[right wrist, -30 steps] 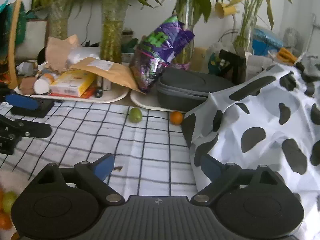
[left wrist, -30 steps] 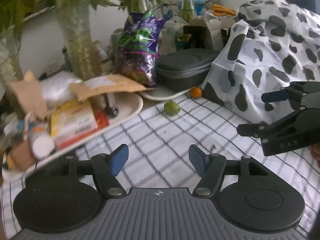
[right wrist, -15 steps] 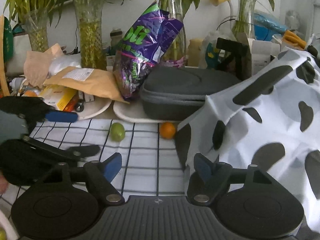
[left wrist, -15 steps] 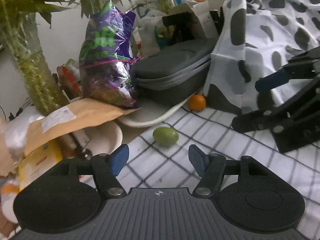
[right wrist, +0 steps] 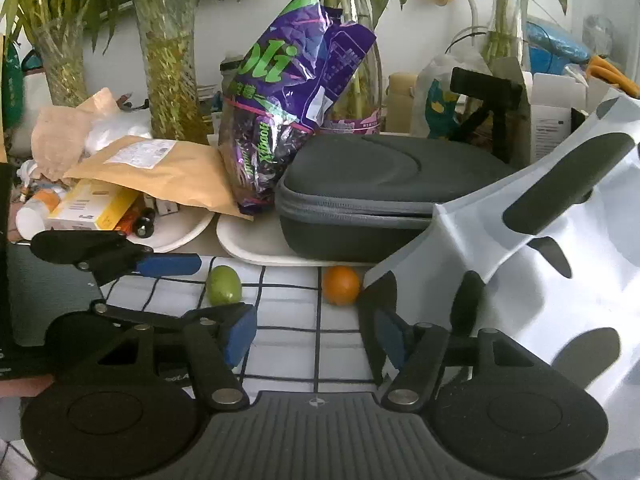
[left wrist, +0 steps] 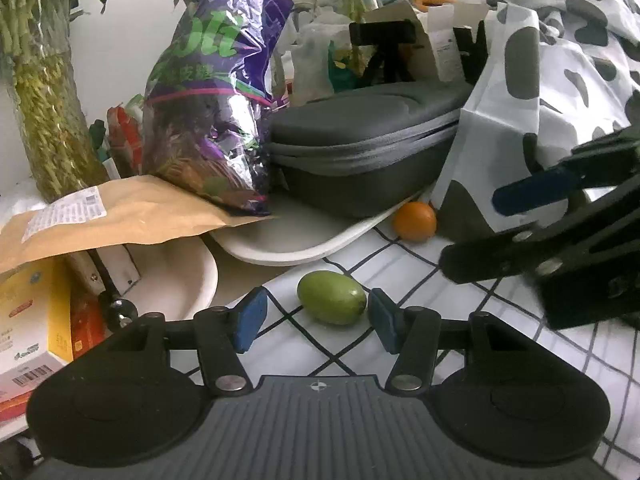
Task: Organize fruits
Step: 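Grasp the second green lime with the left tool while the right tool approaches the small orange fruit, then grasp the small orange fruit with the right tool while the left tool holds the lime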
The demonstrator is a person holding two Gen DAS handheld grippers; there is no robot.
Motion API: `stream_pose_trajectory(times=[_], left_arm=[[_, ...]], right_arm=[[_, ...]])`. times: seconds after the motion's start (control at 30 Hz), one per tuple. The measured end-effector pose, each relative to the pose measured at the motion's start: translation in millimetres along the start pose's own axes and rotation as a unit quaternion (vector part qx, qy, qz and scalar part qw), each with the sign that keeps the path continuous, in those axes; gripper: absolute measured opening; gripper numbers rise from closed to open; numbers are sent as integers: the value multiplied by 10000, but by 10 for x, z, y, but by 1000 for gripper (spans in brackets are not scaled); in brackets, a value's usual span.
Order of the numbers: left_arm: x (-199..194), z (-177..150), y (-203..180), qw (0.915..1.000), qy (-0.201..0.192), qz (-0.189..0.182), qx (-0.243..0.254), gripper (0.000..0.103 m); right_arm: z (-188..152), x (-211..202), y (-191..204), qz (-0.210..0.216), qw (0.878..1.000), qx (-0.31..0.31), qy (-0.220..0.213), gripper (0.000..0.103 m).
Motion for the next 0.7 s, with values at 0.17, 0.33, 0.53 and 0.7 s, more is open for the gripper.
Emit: stream_pose_trajectory(times=[0.17, 0.33, 0.53, 0.7], left_arm=[[5, -1, -20, 9999, -25, -161, -38, 36], [-4, -10, 14, 9997, -32, -219, -110, 35], [-107, -7, 123, 9994, -125, -272, -145, 35], [-269, 68, 258, 9984, -227, -334, -386, 35]], right_arm=[[-5, 170, 14, -132, 9999, -27, 1, 61], [-4, 344, 35, -357, 9991, -238, -26, 55], [-10, 544, 3, -487, 9983, -325, -17, 43], [26, 534, 40, -412, 9985, -346, -133, 29]])
Point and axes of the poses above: each gripper's, at about its wrist camera, not at the fingertips, and x roughly the way its jaws point, y to its left, z to its top, the point moved 3 cm from there along x, roughly the way its jaws point, and after that the axes turned 6 degrees about -y, right-handed, at the moved point
